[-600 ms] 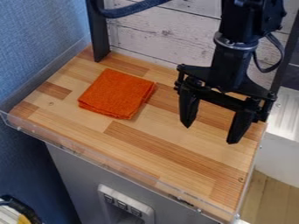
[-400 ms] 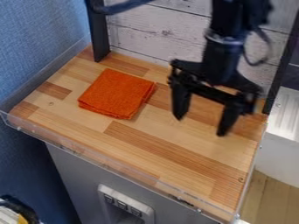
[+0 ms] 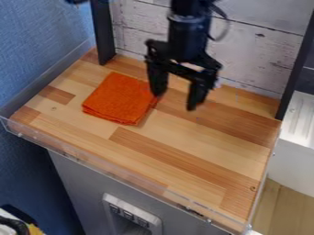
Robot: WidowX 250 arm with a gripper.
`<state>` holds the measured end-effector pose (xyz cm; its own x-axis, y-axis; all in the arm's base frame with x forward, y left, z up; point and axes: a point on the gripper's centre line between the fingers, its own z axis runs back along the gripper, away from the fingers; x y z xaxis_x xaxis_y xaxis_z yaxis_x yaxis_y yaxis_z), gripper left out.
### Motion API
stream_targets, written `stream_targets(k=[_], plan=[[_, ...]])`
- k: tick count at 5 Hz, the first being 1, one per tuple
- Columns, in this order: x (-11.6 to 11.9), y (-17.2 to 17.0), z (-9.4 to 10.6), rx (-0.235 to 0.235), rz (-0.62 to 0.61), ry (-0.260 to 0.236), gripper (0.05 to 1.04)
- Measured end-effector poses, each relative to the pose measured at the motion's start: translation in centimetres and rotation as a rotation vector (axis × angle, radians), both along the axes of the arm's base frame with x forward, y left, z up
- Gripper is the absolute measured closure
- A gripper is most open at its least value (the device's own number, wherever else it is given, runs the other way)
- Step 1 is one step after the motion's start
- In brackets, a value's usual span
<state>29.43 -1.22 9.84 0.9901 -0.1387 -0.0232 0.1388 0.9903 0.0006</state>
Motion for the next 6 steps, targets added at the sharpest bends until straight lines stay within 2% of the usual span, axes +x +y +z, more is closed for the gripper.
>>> stream_targets(k=[3,5,6], plan=[[3.1,6.2,0.6,-0.019,-0.130,-0.057,0.088],[4.2,8.8,0.5,-0.020,-0.178,-0.048,0.084],[4.4,9.2,0.6,-0.024,-0.192,-0.037,0.134]])
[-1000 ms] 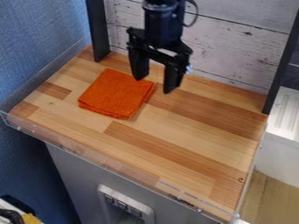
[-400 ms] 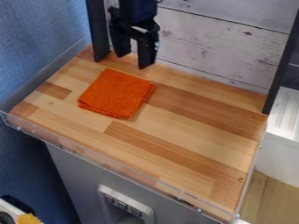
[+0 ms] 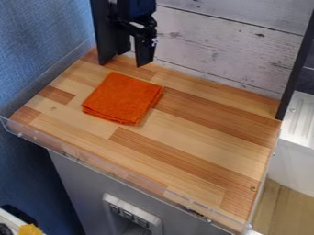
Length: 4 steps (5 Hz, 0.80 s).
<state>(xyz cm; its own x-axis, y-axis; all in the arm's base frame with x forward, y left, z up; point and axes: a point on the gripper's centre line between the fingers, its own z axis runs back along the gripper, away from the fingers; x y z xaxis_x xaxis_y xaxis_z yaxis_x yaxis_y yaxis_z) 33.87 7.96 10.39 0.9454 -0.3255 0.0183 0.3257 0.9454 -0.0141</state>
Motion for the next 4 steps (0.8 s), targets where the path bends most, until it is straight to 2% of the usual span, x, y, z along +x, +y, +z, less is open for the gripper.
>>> stream_targets(k=[2,3,4], plan=[[-0.7,0.4,-1.2,0.013,-0.015,0.011,0.720],[-1.0,0.4,-3.0,0.017,-0.014,0.026,0.932],[-0.6,0.6,-4.4,0.022,-0.013,0.026,1.018]])
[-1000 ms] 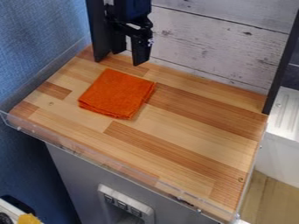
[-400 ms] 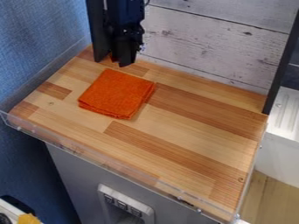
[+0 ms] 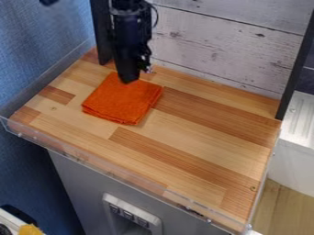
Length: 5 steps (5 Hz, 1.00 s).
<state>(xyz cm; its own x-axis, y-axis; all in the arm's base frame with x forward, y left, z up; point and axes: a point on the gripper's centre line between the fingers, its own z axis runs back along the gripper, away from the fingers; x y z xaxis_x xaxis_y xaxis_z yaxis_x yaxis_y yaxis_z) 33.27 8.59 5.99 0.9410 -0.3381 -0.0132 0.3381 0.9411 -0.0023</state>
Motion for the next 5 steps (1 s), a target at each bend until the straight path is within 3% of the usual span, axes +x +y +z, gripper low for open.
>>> stream_targets(k=[3,5], plan=[[-0.1,0.1,-3.7,0.012,0.000,-0.007,1.024],[-0.7,1.1,-4.8,0.016,0.004,-0.029,1.024]])
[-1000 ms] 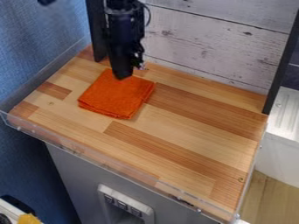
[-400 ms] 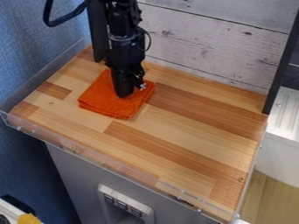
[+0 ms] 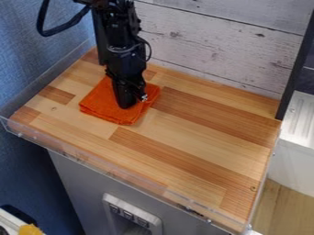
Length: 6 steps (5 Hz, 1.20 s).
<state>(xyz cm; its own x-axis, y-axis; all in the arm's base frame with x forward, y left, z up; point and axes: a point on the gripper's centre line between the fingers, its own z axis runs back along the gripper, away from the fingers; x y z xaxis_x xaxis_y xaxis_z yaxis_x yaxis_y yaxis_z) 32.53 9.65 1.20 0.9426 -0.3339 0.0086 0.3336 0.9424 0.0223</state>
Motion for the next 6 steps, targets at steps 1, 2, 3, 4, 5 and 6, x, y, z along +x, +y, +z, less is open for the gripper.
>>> stream_targets(k=[1,2,3,4,5,6], plan=[[-0.4,0.0,-0.3,-0.008,0.031,0.005,1.024],[-0.8,-0.3,-0.4,-0.016,0.095,0.003,1.024],[-0.7,-1.6,-0.4,-0.019,0.150,0.011,1.024],[-0.5,-2.8,-0.4,-0.020,0.210,0.015,1.024],[0.1,-4.4,-0.2,-0.021,0.248,0.015,1.024],[1.2,-5.7,-0.3,-0.020,0.284,0.013,1.025]])
